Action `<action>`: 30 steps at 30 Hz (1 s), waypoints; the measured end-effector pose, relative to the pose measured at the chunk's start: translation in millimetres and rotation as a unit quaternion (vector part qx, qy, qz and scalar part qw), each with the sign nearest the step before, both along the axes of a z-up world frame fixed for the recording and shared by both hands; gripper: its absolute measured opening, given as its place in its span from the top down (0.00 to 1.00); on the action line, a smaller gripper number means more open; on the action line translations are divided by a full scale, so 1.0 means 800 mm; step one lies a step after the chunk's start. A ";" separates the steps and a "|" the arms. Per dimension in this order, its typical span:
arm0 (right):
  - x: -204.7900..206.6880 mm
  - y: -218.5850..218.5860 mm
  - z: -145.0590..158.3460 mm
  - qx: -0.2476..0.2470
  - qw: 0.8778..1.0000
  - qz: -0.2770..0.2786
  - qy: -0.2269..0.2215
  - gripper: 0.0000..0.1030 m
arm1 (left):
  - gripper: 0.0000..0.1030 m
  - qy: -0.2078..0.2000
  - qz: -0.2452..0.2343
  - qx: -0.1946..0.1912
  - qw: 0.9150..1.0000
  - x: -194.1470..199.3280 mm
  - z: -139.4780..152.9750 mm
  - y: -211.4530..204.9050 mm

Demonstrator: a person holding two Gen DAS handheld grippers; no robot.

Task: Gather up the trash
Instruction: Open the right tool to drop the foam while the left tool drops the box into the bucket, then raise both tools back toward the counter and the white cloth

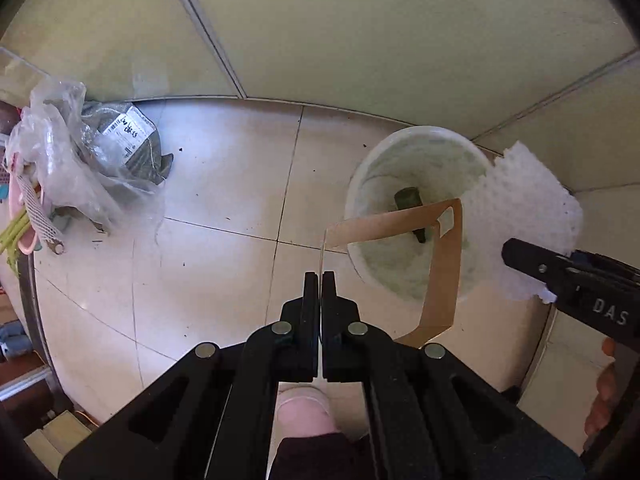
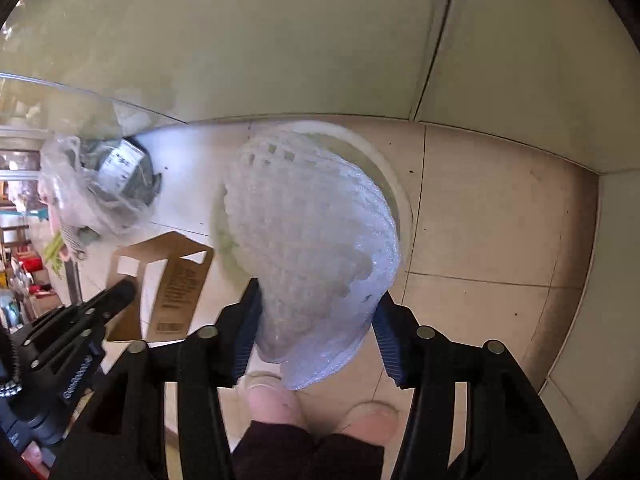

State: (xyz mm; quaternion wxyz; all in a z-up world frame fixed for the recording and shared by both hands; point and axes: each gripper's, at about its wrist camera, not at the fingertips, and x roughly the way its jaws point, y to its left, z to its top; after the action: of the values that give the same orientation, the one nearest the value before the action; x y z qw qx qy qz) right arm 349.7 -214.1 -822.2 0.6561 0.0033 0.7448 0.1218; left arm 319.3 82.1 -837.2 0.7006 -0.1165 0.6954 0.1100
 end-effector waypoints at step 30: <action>-0.016 -0.040 0.087 -0.014 0.997 -0.007 -0.079 0.37 | 0.60 -0.002 -0.019 -0.058 0.998 0.043 -0.027 -0.054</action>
State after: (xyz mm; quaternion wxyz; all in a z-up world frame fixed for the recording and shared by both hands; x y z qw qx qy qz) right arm 336.8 -245.8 -752.8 0.7137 -0.0109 0.6922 0.1066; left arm 353.6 38.7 -858.5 0.6962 -0.1440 0.7010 0.0564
